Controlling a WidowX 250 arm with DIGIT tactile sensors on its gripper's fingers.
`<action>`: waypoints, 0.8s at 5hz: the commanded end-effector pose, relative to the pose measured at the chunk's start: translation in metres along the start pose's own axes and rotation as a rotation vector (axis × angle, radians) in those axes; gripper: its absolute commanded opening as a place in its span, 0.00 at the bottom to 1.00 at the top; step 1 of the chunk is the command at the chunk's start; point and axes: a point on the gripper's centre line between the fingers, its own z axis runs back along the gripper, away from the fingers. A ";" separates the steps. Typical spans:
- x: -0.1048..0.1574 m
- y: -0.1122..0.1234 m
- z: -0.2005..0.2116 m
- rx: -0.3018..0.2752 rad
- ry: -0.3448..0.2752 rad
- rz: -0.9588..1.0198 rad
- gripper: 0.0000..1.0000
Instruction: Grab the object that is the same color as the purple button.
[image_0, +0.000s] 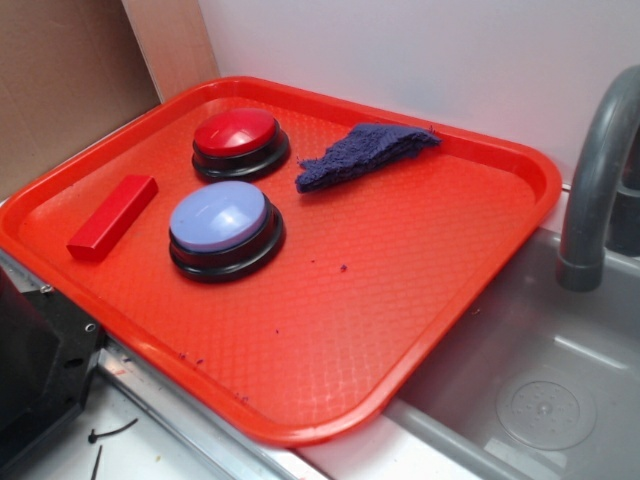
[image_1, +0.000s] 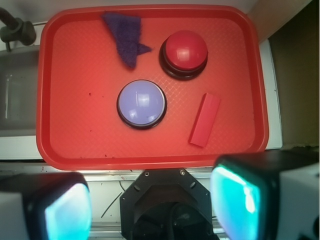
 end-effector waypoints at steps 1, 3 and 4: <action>0.000 0.000 0.000 0.000 0.000 0.000 1.00; 0.031 0.011 -0.018 0.000 -0.111 0.002 1.00; 0.055 0.015 -0.037 0.008 -0.177 0.013 1.00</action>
